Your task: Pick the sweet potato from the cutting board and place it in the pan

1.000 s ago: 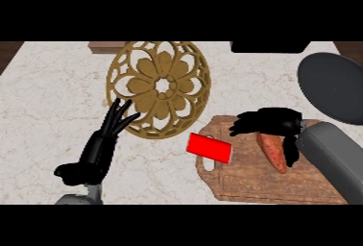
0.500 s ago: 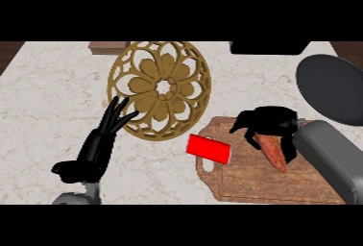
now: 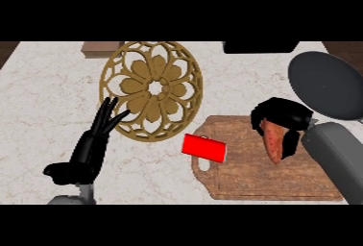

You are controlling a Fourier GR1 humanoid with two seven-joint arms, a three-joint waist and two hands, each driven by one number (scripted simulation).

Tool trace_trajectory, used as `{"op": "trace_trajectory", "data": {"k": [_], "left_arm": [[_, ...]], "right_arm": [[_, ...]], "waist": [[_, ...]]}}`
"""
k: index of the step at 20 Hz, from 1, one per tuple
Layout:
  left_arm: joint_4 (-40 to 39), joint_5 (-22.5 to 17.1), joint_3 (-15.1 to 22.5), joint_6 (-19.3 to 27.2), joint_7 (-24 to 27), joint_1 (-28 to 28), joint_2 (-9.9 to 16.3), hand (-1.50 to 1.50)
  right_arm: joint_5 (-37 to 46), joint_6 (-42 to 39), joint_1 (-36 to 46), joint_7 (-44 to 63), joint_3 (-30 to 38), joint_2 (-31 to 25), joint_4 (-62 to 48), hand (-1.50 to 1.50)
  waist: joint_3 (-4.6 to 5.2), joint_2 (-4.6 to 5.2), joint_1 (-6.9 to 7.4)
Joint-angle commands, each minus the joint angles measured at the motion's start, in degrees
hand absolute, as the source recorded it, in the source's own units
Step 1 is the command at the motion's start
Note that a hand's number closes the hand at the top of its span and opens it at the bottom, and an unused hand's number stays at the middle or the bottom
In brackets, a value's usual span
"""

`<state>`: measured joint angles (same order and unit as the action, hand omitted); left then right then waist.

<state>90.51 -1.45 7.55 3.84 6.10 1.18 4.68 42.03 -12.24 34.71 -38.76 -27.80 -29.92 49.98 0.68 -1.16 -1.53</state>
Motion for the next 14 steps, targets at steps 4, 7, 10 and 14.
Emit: {"op": "trace_trajectory", "data": {"k": [4,7,10,14], "left_arm": [[1.51,-0.22,-0.97,0.75,-1.12,-2.25,0.49,0.0],[2.41,0.33,0.34,0.47,-0.85,-3.85,0.22,0.0],[1.9,-0.84,-0.89,-0.55,-0.73,-4.03,1.13,0.0],[4.79,-1.84,-1.16,-1.57,-0.72,-5.2,1.79,0.0]], "right_arm": [[-5.3,9.36,-5.81,23.03,13.24,0.25,4.46,1.5],[-4.26,15.4,-6.91,30.17,15.42,0.89,13.05,1.5],[-6.19,16.96,-9.43,35.34,17.93,1.56,23.95,1.5],[-9.47,18.08,-16.87,41.63,21.87,1.44,37.89,1.5]], "waist": [[-0.52,-0.51,-3.27],[-0.5,-0.63,-2.87],[-0.46,-0.63,-3.26],[-0.58,-0.11,-1.84]]}}
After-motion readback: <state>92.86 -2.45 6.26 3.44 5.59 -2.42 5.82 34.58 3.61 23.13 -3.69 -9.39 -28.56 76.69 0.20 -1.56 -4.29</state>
